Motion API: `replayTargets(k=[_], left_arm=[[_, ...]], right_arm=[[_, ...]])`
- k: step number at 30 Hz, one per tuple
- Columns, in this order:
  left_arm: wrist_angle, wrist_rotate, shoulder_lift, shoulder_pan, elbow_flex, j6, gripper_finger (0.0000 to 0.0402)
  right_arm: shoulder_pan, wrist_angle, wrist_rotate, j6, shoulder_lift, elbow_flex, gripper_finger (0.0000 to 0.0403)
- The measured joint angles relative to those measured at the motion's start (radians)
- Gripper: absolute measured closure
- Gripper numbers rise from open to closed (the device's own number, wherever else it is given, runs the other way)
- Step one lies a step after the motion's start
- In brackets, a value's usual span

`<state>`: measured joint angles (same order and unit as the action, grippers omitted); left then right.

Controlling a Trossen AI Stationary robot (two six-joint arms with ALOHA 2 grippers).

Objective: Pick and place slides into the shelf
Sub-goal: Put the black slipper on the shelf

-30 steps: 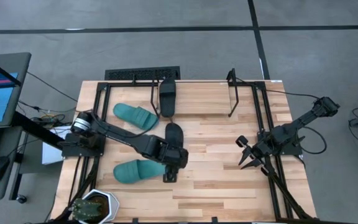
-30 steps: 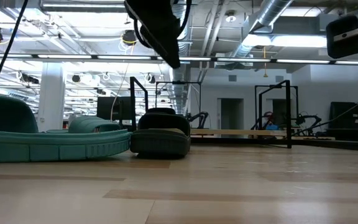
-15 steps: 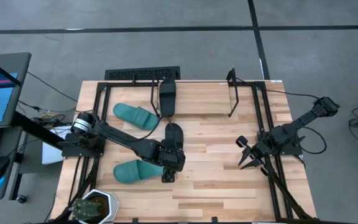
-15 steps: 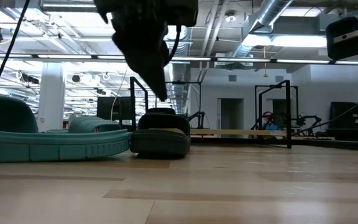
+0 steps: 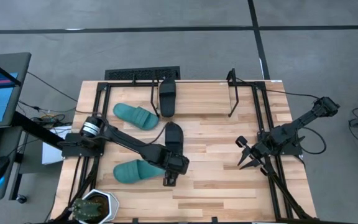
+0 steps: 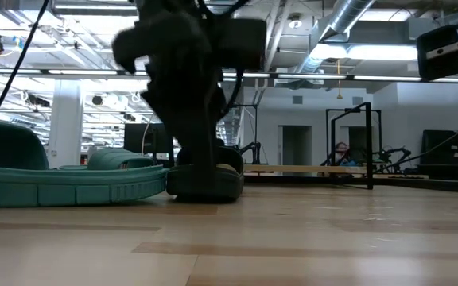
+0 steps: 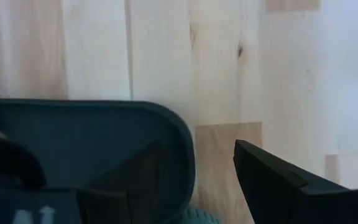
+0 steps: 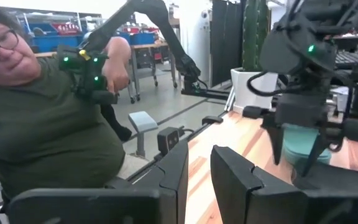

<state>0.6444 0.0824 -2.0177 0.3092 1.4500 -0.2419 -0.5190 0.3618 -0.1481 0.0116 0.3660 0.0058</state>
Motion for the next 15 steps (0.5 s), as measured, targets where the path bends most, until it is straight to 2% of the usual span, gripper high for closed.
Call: replayTargets(k=[6, 15], left_arm=[[0.004, -0.035, -0.048, -0.007, 0.017, 0.005, 0.0209], [0.033, -0.025, -0.057, -0.025, 0.019, -0.012, 0.0209]], right_arm=[[0.001, -0.011, 0.020, 0.009, 0.000, 0.000, 0.0344], [0.011, -0.018, 0.020, 0.012, 0.000, 0.000, 0.0344]])
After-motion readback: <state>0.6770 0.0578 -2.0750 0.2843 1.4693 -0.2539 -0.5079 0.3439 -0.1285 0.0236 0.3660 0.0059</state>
